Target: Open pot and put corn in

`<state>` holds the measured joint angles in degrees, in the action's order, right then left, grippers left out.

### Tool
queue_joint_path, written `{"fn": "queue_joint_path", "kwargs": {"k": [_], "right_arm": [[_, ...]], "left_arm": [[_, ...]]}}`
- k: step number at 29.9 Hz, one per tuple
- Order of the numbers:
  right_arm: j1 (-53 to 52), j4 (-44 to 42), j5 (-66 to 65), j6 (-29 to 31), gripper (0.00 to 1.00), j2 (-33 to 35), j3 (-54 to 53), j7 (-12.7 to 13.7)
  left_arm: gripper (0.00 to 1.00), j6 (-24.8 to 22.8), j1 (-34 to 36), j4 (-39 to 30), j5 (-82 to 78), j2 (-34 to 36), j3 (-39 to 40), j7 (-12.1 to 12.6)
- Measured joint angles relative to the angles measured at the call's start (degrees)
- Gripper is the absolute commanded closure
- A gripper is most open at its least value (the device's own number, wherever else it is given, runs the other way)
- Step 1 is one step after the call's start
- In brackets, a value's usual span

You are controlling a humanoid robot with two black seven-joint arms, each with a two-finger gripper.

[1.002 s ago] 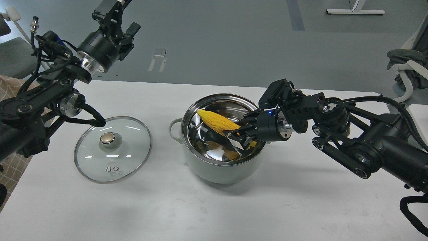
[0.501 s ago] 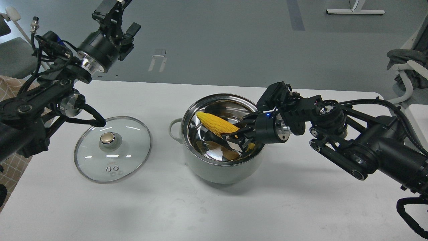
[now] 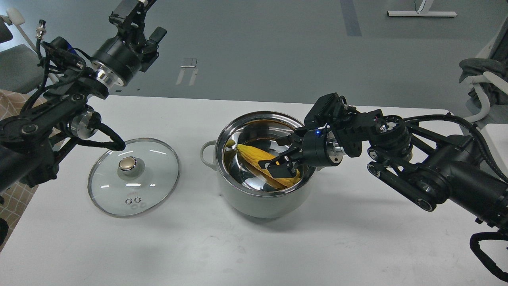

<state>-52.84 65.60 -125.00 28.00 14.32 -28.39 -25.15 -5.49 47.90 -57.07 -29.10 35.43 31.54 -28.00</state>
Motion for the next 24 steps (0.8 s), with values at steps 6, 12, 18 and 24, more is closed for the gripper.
{"fn": "queue_joint_path", "kwargs": {"k": [6, 12, 18, 24], "right_arm": [[-0.5, 0.1, 0.0, -0.1, 0.00, 0.0, -11.9, -0.2], [-1.0, -1.8, 3.2, -0.5, 0.00, 0.2, -27.2, -0.9], [-4.5, -10.5, 12.2, -8.7, 0.00, 0.4, -31.9, -0.9], [-10.3, -25.7, 25.3, -15.9, 0.00, -1.4, -32.3, -0.7]], "left_arm": [[0.03, 0.0, 0.0, 0.2, -0.1, 0.0, 0.2, 0.0], [0.03, 0.1, -0.1, 0.7, 0.0, -0.1, 0.7, 0.0], [0.03, 0.1, -0.2, 1.0, 0.0, -0.7, 0.8, 0.0], [0.02, -1.8, 1.1, 6.1, -0.1, -1.9, 0.6, 0.0]]}}
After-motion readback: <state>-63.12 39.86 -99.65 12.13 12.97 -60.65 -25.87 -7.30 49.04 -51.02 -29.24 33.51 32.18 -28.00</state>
